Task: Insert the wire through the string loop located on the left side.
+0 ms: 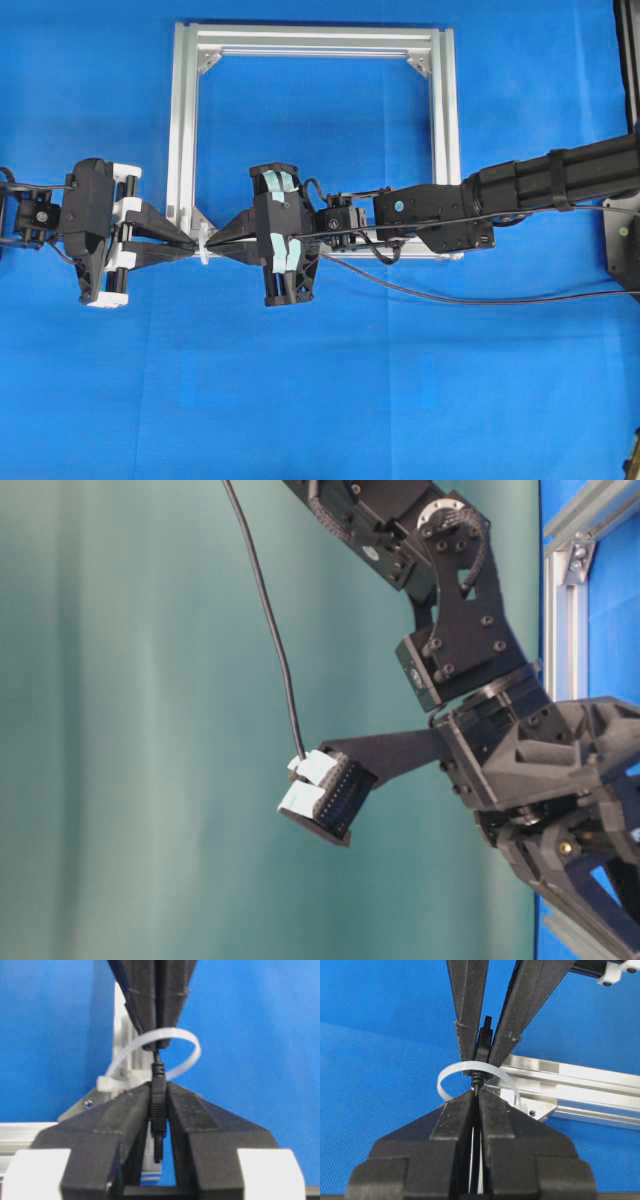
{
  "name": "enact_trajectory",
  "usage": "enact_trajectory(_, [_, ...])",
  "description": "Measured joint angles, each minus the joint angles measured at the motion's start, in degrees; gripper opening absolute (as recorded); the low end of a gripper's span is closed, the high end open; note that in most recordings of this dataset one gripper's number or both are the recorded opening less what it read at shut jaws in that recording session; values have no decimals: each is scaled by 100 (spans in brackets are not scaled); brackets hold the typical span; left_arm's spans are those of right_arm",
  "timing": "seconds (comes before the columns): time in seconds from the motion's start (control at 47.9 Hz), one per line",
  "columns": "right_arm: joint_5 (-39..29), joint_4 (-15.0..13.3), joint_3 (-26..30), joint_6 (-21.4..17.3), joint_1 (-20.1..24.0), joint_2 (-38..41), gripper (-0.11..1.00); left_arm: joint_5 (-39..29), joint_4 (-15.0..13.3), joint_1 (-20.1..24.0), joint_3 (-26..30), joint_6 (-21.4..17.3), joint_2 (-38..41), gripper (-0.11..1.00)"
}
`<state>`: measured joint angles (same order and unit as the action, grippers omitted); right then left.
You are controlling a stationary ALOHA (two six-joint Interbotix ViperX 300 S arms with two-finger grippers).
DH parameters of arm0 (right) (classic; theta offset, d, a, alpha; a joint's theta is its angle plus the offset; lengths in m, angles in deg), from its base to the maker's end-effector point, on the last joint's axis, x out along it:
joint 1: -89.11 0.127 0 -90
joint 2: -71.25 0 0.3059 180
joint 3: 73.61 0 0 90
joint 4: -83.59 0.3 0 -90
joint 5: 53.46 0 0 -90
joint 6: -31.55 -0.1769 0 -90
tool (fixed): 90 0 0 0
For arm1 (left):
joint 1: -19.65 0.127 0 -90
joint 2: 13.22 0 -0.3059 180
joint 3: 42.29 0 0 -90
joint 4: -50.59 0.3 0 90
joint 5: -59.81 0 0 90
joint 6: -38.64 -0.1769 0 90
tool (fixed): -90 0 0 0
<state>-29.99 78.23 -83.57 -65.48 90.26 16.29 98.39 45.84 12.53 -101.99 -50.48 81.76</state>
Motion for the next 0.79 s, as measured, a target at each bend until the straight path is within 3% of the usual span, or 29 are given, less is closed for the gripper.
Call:
enact_trajectory(0.543, [-158,0,0,0,0,-9,3,-9,0,0,0,0,18,8])
enact_trajectory(0.606, [-185,0,0,0,0,0,11,0,-9,0,0,0,18,8])
enact_trajectory(0.793, [-202,-9,0,-9,-9,-9,65,-9,-9,-9,0,0,9,8])
